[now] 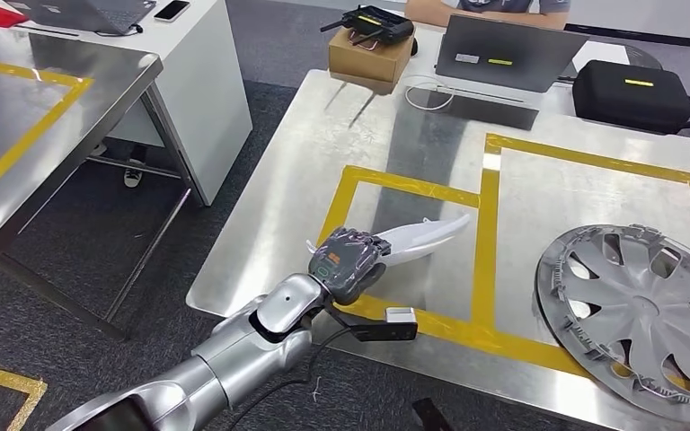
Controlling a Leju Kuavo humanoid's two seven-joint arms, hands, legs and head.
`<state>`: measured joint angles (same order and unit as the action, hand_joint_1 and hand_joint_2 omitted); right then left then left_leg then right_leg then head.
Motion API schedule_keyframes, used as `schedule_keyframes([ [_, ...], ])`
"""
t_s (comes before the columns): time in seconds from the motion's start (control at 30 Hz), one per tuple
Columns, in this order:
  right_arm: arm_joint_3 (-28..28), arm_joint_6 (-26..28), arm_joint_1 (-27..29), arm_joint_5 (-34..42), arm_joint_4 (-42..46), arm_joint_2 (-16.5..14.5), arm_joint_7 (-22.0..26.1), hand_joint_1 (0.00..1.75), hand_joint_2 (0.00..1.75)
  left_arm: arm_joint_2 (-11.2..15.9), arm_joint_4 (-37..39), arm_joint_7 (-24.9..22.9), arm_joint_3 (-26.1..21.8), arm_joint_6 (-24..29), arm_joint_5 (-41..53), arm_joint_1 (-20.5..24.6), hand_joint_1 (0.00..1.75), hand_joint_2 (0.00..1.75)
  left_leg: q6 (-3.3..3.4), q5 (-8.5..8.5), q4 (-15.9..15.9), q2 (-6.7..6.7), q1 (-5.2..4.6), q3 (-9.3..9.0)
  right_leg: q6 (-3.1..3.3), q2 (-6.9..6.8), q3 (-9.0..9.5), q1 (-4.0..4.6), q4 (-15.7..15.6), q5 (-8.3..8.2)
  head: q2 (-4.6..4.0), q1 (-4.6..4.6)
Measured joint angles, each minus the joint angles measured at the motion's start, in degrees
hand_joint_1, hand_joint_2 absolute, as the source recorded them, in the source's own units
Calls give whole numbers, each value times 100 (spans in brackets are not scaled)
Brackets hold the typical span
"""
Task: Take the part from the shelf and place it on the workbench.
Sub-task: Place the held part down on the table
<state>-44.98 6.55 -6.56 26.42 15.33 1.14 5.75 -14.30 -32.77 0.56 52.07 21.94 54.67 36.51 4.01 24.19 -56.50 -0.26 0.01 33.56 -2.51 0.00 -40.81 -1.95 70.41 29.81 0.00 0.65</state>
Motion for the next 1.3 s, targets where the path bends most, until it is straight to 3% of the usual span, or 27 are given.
schedule_keyframes([
  [0.03, 0, -2, 3, -1, -1, 2, -8, 0, 0, -5, 14, 5, 8, -1, -7, -7, 175, 175, 4, 0, -1, -2, -15, 3, -8, 0, -145, 0, 296, 82, 0, -2],
  [0.07, 0, -4, 6, -2, -1, 4, -14, 0, 0, -6, 28, 19, 17, -1, -20, -13, 175, 175, 6, -1, -3, -5, -26, 4, -38, -1, -175, -1, 358, 74, 0, -2],
  [0.1, 1, -9, 6, -6, -1, 6, -17, 0, 0, -9, 39, 44, 27, -1, -44, -16, 175, 175, 4, 0, -8, -11, -33, 3, -83, -2, -77, -1, 160, -22, 0, -3],
  [0.17, 2, -26, -11, -27, -1, 10, -20, 0, 0, -27, 46, 113, 43, 0, -124, -10, 175, 175, -16, 14, -37, -21, -43, 8, -151, -4, 351, 2, -689, -316, 0, -5],
  [0.23, 2, -52, -37, -56, 1, 4, -27, 0, 0, -52, 48, 175, 55, -2, -228, -1, 175, 175, -58, 41, -84, -25, -72, 36, -116, -1, 650, 21, -1267, -494, 0, 1],
  [0.37, 3, -94, -57, -105, 1, -20, -43, 0, 0, -85, 62, 258, 115, 9, -418, 5, 0, 175, -133, 107, -162, -16, -64, 87, 12, 9, 698, 22, -1346, -535, 0, 9],
  [0.4, 4, -100, -63, -113, 1, -24, -43, 0, 0, -89, 64, 275, 126, 25, -463, 8, 0, 175, -168, 204, -303, -12, -48, 150, 44, 9, 706, 5, -1351, -539, 0, 16],
  [0.43, 5, -103, -70, -122, 1, -32, -42, 0, 0, -90, 65, 289, 133, 44, -511, 12, 0, 131, -208, 351, -553, -9, -31, 264, 68, 9, 712, -9, -1355, -540, 0, 23],
  [0.53, 8, -109, -82, -159, 1, -52, -40, 0, 0, -89, 91, 310, 138, 72, -711, 9, 0, 0, -296, 839, -1693, -4, 14, 806, 93, 7, 713, 3, -1353, -533, 0, 36],
  [0.57, 9, -110, -82, -174, 1, -54, -40, 0, 0, -88, 107, 314, 138, 72, -791, 6, 0, 0, -299, 852, -1860, -3, 19, 897, 93, 7, 715, 7, -1352, -532, 0, 37],
  [0.6, 13, -111, -84, -188, 1, -55, -40, 0, 0, -87, 120, 320, 136, 71, -867, 4, 0, 0, -288, 742, -1765, -3, 20, 861, 92, 10, 720, 11, -1352, -531, 0, 37],
  [0.67, 28, -116, -92, -216, 1, -66, -40, 0, 0, -87, 133, 338, 128, 74, -1021, 14, 0, 0, -213, 327, -986, -4, 11, 488, 90, 23, 739, 24, -1354, -530, 0, 37],
  [0.73, 55, -124, -100, -236, 1, -90, -39, 0, 0, -88, 135, 356, 109, 85, -1152, 26, 0, 0, -129, 106, -300, 1, -17, 146, 83, 34, 736, 60, -1355, -530, 0, 33],
  [0.9, 106, -131, -97, -249, 1, -115, -37, 0, 0, -92, 153, 384, 75, 103, -1257, 27, 0, 0, -14, 36, -20, 3, -26, -7, -8, 13, 660, 68, -1268, -475, 0, 25],
  [0.93, 113, -131, -99, -249, 1, -110, -36, 0, 0, -97, 153, 389, 72, 105, -1263, 29, 0, 0, 11, 5, 27, 7, -10, -41, 0, 8, 558, 69, -1058, -373, 0, 16],
  [1.0, 122, -131, -94, -249, 0, -98, -33, 0, 0, -101, 162, 395, 70, 105, -1267, 22, 0, 0, 34, -14, 47, 10, -12, -40, 36, 5, 198, 59, -313, -69, 0, 5],
  [1.07, 128, -131, -82, -249, -1, -90, -34, 0, 0, -101, 179, 396, 71, 104, -1268, -1, 0, 0, 33, -13, 42, 5, -22, -28, 8, 5, -92, 53, 263, 97, 0, 3],
  [1.1, 131, -131, -81, -249, -1, -87, -34, 0, 0, -100, 188, 396, 71, 103, -1268, -8, 0, 0, 31, -11, 36, 0, -24, -25, -37, 4, -90, 49, 244, 56, 0, 2],
  [1.13, 133, -131, -83, -249, -1, -82, -35, 0, 0, -100, 195, 397, 71, 104, -1268, -12, 0, 0, 23, -6, 26, -6, -24, -24, -96, 3, 31, 43, -10, -67, 0, 2],
  [1.2, 139, -131, -95, -250, -1, -75, -34, 0, 0, -100, 203, 409, 67, 105, -1284, -10, 0, 0, -23, 27, -33, -15, -38, -8, -186, -2, 446, 33, -816, -356, 0, -1],
  [1.23, 141, -132, -99, -250, -1, -75, -34, 0, 0, -100, 203, 426, 58, 105, -1311, -10, 0, 0, -51, 50, -72, -17, -52, 12, -175, 2, 599, 32, -1112, -449, 0, 4],
  [1.3, 145, -137, -94, -253, -2, -79, -33, 0, 0, -92, 201, 499, 33, 115, -1419, -14, 0, 0, -92, 77, -124, -17, -75, 49, -91, 15, 697, 55, -1303, -485, 0, 14],
])
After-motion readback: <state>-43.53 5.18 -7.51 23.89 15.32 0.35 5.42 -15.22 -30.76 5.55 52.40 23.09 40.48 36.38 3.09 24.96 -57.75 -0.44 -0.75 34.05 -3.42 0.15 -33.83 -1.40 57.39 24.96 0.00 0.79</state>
